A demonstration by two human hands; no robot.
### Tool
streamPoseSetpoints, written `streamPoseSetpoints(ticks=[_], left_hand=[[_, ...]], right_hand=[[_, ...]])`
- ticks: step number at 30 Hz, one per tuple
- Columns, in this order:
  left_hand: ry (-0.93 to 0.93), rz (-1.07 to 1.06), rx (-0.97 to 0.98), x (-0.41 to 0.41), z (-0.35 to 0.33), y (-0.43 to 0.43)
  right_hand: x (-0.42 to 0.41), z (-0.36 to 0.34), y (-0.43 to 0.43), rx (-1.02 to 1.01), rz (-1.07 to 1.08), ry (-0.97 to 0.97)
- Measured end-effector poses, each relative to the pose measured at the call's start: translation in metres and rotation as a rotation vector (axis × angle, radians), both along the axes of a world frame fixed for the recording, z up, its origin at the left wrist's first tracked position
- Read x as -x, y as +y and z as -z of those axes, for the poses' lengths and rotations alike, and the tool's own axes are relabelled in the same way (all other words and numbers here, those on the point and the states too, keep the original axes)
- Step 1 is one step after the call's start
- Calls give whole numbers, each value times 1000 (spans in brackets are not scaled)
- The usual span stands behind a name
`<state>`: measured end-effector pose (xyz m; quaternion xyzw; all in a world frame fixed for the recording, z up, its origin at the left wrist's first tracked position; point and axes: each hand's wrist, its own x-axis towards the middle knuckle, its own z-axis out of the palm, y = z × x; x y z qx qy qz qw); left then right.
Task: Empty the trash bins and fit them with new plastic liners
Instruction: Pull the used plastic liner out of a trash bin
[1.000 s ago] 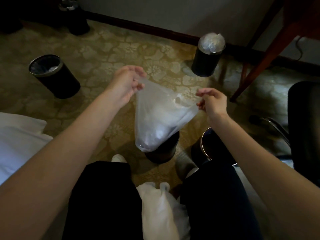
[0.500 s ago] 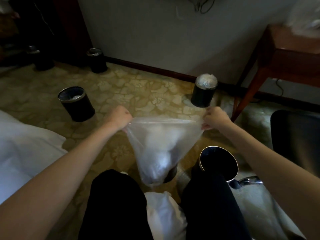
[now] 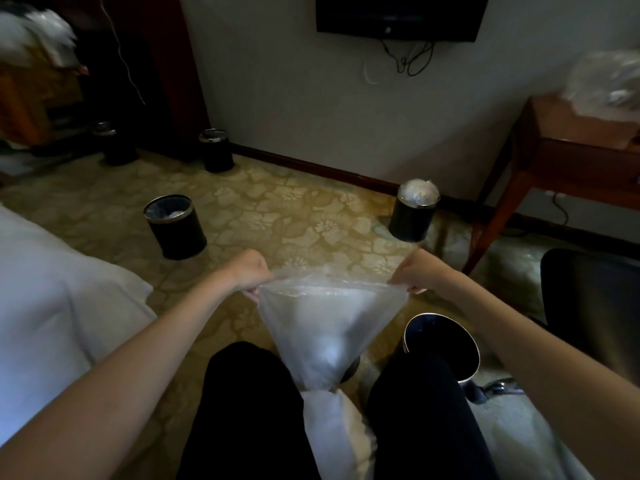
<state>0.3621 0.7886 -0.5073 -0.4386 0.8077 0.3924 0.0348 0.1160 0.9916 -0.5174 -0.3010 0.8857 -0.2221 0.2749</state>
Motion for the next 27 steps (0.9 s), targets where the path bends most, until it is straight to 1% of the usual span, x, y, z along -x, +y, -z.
streamPoseSetpoints(ticks=[2, 3, 5, 6, 9, 11, 12, 14, 15, 17, 20, 22, 24, 25, 27], left_hand=[[165, -83, -72, -5, 2, 1], [235, -126, -111, -7, 2, 1], [361, -216, -182, -8, 1, 4], [437, -271, -238, -7, 0, 6], [698, -401, -509, -5, -8, 12], [819, -415, -654, -5, -13, 14], [872, -430, -702, -6, -15, 14], [963, -468, -751, -6, -21, 15], [977, -468, -735, -6, -24, 15], [927, -397, -587, -4, -26, 15], [689, -184, -187, -6, -30, 15], [531, -38, 90, -6, -31, 17], [463, -5, 264, -3, -31, 18], [469, -34, 297, -2, -31, 18], [513, -129, 278, 1, -32, 17]], right_hand=[[-2, 0, 2, -13, -9, 29], [-2, 0, 2, 13, 8, 38], [-2, -2, 3, 132, 85, 9], [-2, -3, 3, 215, 138, -38], [-4, -17, 5, 471, 324, -243], [-4, -27, 6, 660, 452, -453], [-4, -32, 7, 748, 503, -564], [-4, -42, 9, 867, 563, -699], [-3, -46, 9, 903, 579, -723], [-1, -52, 10, 945, 592, -730], [8, -55, 10, 941, 571, -645], [16, -53, 13, 893, 473, -483], [18, -51, 17, 805, 294, -222], [16, -50, 18, 744, 199, -87], [8, -51, 19, 580, 50, 127]])
